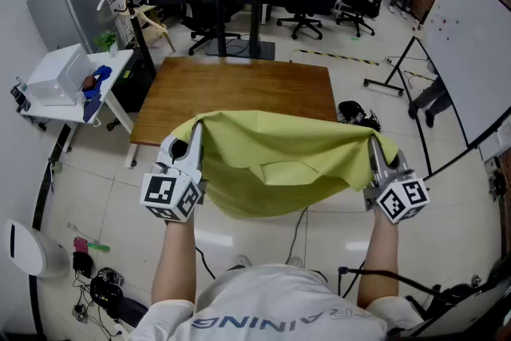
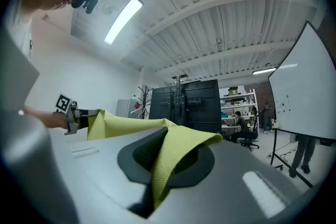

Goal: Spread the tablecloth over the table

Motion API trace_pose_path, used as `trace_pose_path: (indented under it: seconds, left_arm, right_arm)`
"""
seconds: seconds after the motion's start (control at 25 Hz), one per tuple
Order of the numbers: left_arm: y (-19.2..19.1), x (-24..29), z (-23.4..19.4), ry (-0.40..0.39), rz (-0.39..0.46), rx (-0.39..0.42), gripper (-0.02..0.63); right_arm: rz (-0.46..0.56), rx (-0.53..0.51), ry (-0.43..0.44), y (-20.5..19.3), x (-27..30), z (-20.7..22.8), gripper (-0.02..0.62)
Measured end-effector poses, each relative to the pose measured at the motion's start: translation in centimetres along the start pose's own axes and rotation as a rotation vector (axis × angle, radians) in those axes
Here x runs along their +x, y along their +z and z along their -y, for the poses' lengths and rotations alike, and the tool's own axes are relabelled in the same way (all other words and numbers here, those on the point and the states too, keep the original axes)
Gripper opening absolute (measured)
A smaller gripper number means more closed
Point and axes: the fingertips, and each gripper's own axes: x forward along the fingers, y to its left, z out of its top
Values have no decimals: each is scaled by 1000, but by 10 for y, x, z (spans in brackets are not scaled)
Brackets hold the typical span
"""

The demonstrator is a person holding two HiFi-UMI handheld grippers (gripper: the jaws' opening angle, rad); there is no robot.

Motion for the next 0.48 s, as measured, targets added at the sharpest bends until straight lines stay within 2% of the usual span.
trace_pose_path:
  seconds: [0.28,0.48]
  left_arm:
    - [-1,-4,-23,-20,-3,4,9]
    - [-4,6,-31,-36,-2,-6,9]
  right_arm:
    - [-13,16,-17,-5,13,-21,11]
    - [-4,26,-26,-2,21,-16,10]
